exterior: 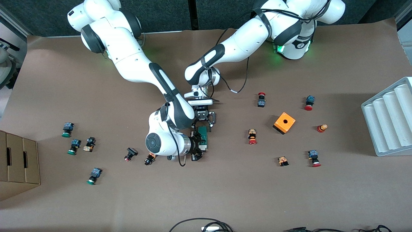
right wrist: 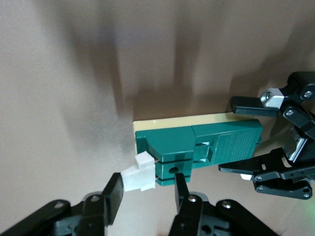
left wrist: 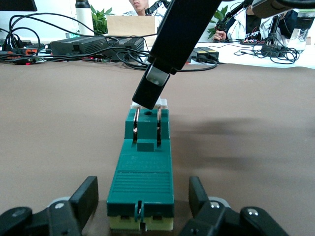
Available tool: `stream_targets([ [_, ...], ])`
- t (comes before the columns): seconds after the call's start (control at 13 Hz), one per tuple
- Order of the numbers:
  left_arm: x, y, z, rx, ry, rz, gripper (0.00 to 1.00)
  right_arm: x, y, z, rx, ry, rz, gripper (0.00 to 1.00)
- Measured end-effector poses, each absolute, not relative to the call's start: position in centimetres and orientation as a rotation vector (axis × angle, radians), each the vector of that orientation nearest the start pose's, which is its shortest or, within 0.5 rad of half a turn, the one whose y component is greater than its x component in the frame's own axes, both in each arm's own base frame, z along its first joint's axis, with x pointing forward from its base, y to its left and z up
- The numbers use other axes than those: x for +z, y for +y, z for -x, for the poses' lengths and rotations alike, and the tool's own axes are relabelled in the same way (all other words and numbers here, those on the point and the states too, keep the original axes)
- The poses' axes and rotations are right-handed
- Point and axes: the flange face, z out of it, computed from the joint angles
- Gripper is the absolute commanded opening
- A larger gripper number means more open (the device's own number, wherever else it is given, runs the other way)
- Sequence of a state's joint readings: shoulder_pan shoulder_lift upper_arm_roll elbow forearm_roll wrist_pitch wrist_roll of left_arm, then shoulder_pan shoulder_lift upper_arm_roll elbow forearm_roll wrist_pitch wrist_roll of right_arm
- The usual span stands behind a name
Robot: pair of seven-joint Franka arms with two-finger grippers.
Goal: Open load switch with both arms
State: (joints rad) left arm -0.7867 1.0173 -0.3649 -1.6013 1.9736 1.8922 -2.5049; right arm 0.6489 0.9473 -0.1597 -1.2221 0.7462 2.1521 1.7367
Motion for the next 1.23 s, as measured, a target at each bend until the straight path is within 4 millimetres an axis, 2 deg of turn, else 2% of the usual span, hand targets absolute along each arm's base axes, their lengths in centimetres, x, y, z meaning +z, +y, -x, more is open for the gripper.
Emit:
stream_targets([
  [0.38, 6.26, -56.45, -35.66, -1.805, -0.096, 2.554, 0.82, 20.51, 41.04, -64.18, 0.638, 2.052, 1.986, 0.38],
  [0.46, 6.26, -56.45, -35.66, -1.805, -0.096, 2.554, 0.82, 20.51, 41.02, -64.2, 0.637, 2.052, 1.985, 0.28],
  [0.69, 6.26, -56.45, -35.66, -1.805, -0.096, 2.554, 0.82, 20.61, 40.91, -64.37, 0.626, 2.052, 1.977, 0.26],
  [0.84, 6.26, -56.45, -35.66, -1.805, -0.096, 2.554, 0.82, 20.72, 40.9, -64.44, 0.624, 2.051, 1.975, 0.19],
  [1.23, 6.26, -56.45, -35.66, -1.805, -0.095, 2.554, 0.82, 20.9, 40.82, -64.61, 0.618, 2.05, 1.971, 0.2],
])
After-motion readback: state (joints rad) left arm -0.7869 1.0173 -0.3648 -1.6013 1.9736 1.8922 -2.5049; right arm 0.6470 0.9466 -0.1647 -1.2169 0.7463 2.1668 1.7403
